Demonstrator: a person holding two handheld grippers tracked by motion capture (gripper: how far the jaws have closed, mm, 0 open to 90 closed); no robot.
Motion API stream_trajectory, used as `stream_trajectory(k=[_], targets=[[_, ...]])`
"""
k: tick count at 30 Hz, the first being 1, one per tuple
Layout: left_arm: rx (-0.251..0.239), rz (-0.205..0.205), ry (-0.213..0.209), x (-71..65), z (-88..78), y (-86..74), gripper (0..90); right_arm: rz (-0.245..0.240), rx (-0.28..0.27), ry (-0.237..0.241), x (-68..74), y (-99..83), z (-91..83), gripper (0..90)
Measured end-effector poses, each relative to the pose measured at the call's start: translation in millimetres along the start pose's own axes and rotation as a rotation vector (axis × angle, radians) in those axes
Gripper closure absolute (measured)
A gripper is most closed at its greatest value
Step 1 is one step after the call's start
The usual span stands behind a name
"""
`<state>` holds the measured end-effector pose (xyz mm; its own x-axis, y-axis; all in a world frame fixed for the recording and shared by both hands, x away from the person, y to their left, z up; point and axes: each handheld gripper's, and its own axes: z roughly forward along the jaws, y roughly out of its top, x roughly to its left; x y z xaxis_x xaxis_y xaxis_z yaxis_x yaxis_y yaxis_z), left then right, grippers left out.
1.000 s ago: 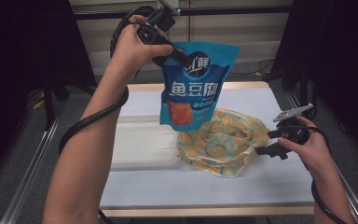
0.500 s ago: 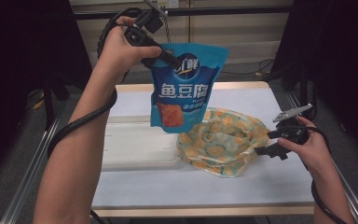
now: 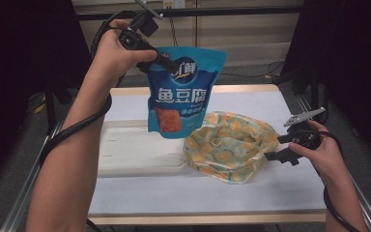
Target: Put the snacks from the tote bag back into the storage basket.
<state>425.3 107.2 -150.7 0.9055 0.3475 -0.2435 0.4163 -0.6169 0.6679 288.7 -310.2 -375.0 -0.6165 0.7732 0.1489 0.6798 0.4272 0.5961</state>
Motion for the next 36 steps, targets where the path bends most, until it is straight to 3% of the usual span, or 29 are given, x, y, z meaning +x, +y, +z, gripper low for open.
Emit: stream_trajectory(k=[9,15,16,20,21,22,36], targets=[[-0.011,-0.002,0.009,5.6,-8.1,-11.7,90.0,0.002,0.006,0.000,-0.2,-0.6,-1.4,9.7],[0.017,0.002,0.029,9.9,-12.0,-18.3,90.0,-0.006,0.006,-0.003,0.1,-0.4,-0.6,9.7],[0.011,-0.015,0.019,9.3,-11.5,-19.8,90.0,-0.004,0.008,0.001,0.3,-0.3,-0.8,9.7],[0.012,0.000,0.019,11.9,-13.7,-23.2,90.0,-0.009,0.009,-0.004,-0.1,-0.5,-0.6,9.7],[0.011,-0.017,0.019,10.9,-13.9,-24.5,90.0,-0.002,0.011,-0.003,0.8,-0.6,-0.4,9.7],[0.015,0.002,0.021,12.6,-14.8,-25.3,90.0,-0.002,0.012,-0.002,0.8,-0.5,-0.4,9.7],[0.018,-0.016,0.030,18.1,-17.0,-37.4,90.0,-0.013,0.012,0.004,0.8,-0.1,0.2,9.7]])
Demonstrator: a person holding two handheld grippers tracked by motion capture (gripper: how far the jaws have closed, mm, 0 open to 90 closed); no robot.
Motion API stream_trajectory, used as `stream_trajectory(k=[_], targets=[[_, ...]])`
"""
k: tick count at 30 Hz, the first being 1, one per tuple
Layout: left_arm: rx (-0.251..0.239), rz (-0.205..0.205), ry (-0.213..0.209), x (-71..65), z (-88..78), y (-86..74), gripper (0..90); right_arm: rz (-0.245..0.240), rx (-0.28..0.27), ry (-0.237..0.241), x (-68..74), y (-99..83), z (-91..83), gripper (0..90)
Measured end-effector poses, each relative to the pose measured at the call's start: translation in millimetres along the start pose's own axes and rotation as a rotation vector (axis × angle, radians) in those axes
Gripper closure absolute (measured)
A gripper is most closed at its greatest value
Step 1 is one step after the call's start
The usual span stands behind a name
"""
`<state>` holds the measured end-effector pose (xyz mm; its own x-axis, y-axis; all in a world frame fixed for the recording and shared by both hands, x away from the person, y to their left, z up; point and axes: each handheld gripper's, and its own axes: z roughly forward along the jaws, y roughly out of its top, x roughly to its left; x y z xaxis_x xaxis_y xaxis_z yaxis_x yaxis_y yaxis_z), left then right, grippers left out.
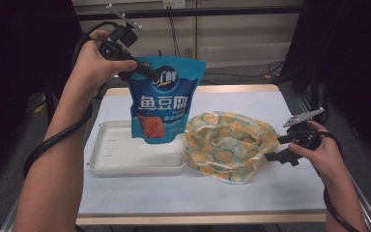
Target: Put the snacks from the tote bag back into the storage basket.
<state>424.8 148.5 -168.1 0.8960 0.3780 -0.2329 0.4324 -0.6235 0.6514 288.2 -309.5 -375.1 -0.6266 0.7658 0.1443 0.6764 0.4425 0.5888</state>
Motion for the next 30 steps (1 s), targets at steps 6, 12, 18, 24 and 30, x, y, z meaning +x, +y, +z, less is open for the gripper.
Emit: stream_trajectory(k=[6,12,18,24,30], targets=[[-0.002,-0.009,-0.007,4.1,0.9,-6.2,90.0,0.006,-0.002,-0.002,0.2,-0.5,-0.9,9.7],[0.012,-0.001,-0.005,7.3,0.8,-12.0,90.0,0.006,-0.002,-0.002,-0.1,-0.7,-0.8,9.7],[0.010,-0.013,-0.011,10.8,3.8,-18.5,90.0,0.006,-0.007,-0.005,0.6,-0.3,-1.8,9.7],[0.011,-0.023,-0.012,14.1,9.4,-26.7,90.0,0.010,-0.006,-0.002,0.1,-0.5,-1.6,9.7],[0.017,-0.023,-0.017,15.6,14.7,-32.2,90.0,0.002,-0.004,0.002,-0.9,-0.8,-1.4,9.7]])
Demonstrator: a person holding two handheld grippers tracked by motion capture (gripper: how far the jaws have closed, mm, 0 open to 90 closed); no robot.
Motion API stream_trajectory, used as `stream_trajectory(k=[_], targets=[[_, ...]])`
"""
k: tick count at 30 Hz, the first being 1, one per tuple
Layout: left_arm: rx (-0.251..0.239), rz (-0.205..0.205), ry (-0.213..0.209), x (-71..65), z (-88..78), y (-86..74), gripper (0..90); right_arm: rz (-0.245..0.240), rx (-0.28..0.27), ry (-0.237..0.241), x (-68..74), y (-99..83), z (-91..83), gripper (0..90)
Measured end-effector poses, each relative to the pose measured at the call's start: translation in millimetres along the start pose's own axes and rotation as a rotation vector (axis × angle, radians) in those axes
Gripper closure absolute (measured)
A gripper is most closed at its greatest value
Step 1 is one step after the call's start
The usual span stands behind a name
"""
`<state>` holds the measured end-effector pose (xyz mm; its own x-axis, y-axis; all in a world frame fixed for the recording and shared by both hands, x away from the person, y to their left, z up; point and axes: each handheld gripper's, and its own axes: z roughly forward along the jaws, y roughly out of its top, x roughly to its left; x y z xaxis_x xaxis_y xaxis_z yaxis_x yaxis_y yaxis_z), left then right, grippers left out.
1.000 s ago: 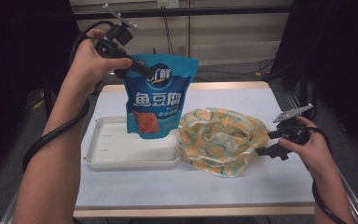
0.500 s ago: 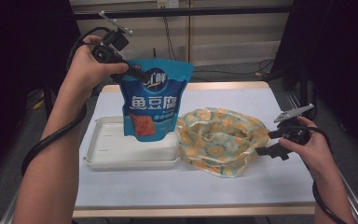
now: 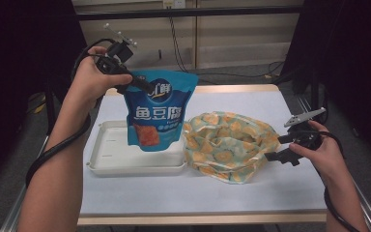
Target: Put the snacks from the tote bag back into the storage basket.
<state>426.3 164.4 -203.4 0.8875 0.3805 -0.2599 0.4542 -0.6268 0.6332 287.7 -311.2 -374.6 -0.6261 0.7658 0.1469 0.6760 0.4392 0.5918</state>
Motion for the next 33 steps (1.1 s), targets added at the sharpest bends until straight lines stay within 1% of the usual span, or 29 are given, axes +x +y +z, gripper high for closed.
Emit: stream_trajectory(k=[1,2,3,4,6,7,8,9,10,11,12,13,15,16,17,18,19,20,21,22,23,24,25,26,27,28,31,32,33], targets=[[0.000,0.004,-0.004,0.8,0.9,-0.9,90.0,0.001,0.000,0.001,0.0,0.0,-0.1,9.7],[-0.002,-0.009,0.000,0.2,1.9,-1.9,90.0,0.003,-0.001,0.001,-0.1,0.0,-0.2,9.7],[0.005,0.001,0.001,1.0,2.6,-2.8,90.0,0.004,0.001,-0.001,-0.1,-0.1,-0.5,9.7],[0.000,0.002,0.001,1.2,4.2,-3.6,90.0,0.009,-0.001,0.004,-0.1,-0.2,-0.5,9.7],[0.005,0.000,-0.004,1.9,6.7,-5.3,90.0,0.009,-0.002,-0.001,-0.4,-0.4,-0.4,9.7],[0.004,-0.011,-0.006,1.8,8.1,-6.0,90.0,0.003,-0.008,-0.001,-1.0,-0.4,-0.2,9.7],[0.010,-0.001,0.001,2.5,9.3,-6.6,90.0,0.003,-0.007,-0.001,-1.0,-0.5,-0.2,9.7],[0.015,-0.004,-0.004,2.6,10.6,-7.1,90.0,0.003,-0.006,0.001,-0.9,-0.4,-0.2,9.7],[0.011,-0.010,0.003,2.4,12.2,-7.5,90.0,0.000,-0.009,0.000,-1.1,-0.5,-0.1,9.7],[0.009,-0.016,0.000,2.6,13.5,-8.1,90.0,0.004,-0.007,0.000,-0.9,-0.4,-0.3,9.7],[0.013,-0.009,-0.006,3.9,14.4,-8.4,90.0,0.000,-0.007,0.001,-1.0,-0.5,-0.3,9.7],[0.008,-0.022,-0.003,3.2,15.5,-9.0,90.0,0.000,-0.009,0.001,-1.1,-0.5,-0.2,9.7],[0.017,-0.006,-0.005,4.1,16.6,-9.8,90.0,0.009,-0.001,0.001,-0.8,-0.7,-0.4,9.7],[0.015,-0.006,-0.012,3.8,17.9,-10.2,90.0,0.009,-0.001,0.003,-1.2,-0.9,-0.3,9.7],[0.027,0.011,-0.011,4.4,18.4,-10.6,90.0,0.012,0.001,0.004,-1.1,-1.1,-0.2,9.7],[0.023,0.012,-0.013,4.7,19.3,-11.2,90.0,0.014,0.000,0.004,-1.4,-1.2,-0.1,9.7],[0.023,0.002,-0.017,4.0,20.1,-11.7,90.0,0.009,-0.004,0.004,-2.0,-1.3,0.3,9.7],[0.031,0.027,-0.015,5.6,20.3,-12.2,90.0,0.011,-0.002,0.004,-2.0,-1.3,0.4,9.7],[0.031,0.017,-0.020,5.6,20.9,-12.8,90.0,0.004,-0.001,0.005,-2.4,-1.5,0.5,9.7],[0.018,-0.004,-0.021,4.3,22.2,-13.4,90.0,0.005,0.002,0.003,-1.9,-1.6,0.5,9.7],[0.039,0.026,-0.014,6.1,21.5,-13.6,90.0,0.007,0.001,0.004,-1.9,-1.5,0.4,9.7],[0.044,0.024,-0.004,5.7,21.9,-14.0,90.0,0.014,0.001,0.003,-1.5,-1.2,0.2,9.7],[0.034,0.023,-0.009,5.7,23.3,-14.9,90.0,0.012,0.001,0.005,-1.5,-1.1,0.1,9.7],[0.040,0.021,-0.009,5.6,23.5,-15.3,90.0,0.012,0.000,0.005,-1.3,-1.1,0.3,9.7],[0.034,0.022,-0.015,5.8,24.8,-16.0,90.0,0.008,0.000,0.006,-1.5,-1.2,0.5,9.7],[0.036,0.017,-0.014,6.0,25.1,-16.6,90.0,0.007,0.001,0.005,-1.4,-1.1,0.7,9.7],[0.037,0.020,-0.020,6.9,27.1,-18.5,90.0,0.000,0.000,0.004,-1.1,-0.9,1.5,9.7],[0.036,0.013,-0.027,7.0,28.0,-19.6,90.0,0.004,0.001,0.006,-0.6,-0.8,1.3,9.7],[0.037,0.019,-0.021,7.6,28.6,-20.0,90.0,0.007,0.002,0.005,-0.3,-0.6,1.1,9.7]])
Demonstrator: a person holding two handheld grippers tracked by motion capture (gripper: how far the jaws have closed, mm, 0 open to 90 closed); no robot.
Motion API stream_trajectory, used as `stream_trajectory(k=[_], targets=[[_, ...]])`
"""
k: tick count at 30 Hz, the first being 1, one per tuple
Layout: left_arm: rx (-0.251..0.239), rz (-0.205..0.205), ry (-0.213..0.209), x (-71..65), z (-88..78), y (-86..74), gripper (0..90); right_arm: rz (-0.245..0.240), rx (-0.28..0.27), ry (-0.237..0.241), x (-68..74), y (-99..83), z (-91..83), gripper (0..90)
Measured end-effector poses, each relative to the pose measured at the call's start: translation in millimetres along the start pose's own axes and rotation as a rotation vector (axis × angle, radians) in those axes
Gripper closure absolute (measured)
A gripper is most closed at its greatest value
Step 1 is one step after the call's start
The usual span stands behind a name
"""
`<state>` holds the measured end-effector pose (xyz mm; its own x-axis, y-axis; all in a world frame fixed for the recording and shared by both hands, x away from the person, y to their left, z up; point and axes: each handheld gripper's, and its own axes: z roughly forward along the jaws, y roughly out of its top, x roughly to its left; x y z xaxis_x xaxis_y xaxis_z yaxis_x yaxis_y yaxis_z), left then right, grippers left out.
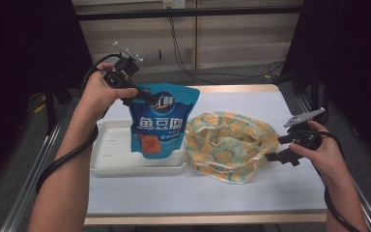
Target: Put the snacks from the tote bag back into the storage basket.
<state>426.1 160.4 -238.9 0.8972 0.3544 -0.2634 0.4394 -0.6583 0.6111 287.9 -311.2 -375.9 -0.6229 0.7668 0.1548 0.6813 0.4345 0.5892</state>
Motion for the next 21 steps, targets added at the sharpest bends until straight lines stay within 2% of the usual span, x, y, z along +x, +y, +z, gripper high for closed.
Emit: stream_trajectory(k=[1,2,3,4,6,7,9,10,12,13,19,21], targets=[[-0.017,-0.027,-0.003,-1.3,1.7,-1.2,90.0,-0.002,0.000,-0.002,0.0,0.0,0.0,9.7],[0.001,0.002,0.001,0.8,1.3,-1.6,90.0,-0.002,-0.001,-0.002,-0.1,0.0,-0.2,9.7],[-0.019,-0.026,0.002,-0.7,3.5,-2.7,90.0,-0.004,-0.002,-0.002,-0.2,-0.1,-0.3,9.7],[-0.029,-0.036,-0.005,-1.2,5.1,-4.0,90.0,-0.005,-0.001,-0.001,-0.4,-0.2,-0.4,9.7],[-0.004,-0.004,0.000,1.0,5.5,-5.0,90.0,-0.008,-0.002,-0.008,-0.8,-0.2,-0.3,9.7],[-0.013,-0.011,-0.010,1.0,7.2,-5.9,90.0,-0.006,-0.003,-0.003,-0.8,-0.3,-0.1,9.7],[-0.008,-0.012,-0.002,1.4,9.2,-7.1,90.0,-0.004,0.004,0.000,-0.4,-0.2,0.0,9.7],[0.001,-0.001,-0.006,2.7,10.1,-7.3,90.0,-0.002,0.007,0.000,0.1,0.0,0.4,9.7],[-0.001,-0.012,-0.010,3.2,12.3,-8.9,90.0,-0.010,0.006,-0.002,0.3,0.2,1.1,9.7],[0.006,-0.003,-0.002,4.0,12.9,-9.3,90.0,-0.010,0.008,0.000,0.7,0.4,1.4,9.6],[0.002,-0.009,-0.008,5.1,16.5,-12.9,90.0,-0.010,0.006,-0.005,0.2,0.3,1.3,9.5],[-0.021,-0.034,-0.012,4.4,18.8,-14.4,90.0,-0.009,0.006,-0.002,0.5,0.3,1.0,9.5]])
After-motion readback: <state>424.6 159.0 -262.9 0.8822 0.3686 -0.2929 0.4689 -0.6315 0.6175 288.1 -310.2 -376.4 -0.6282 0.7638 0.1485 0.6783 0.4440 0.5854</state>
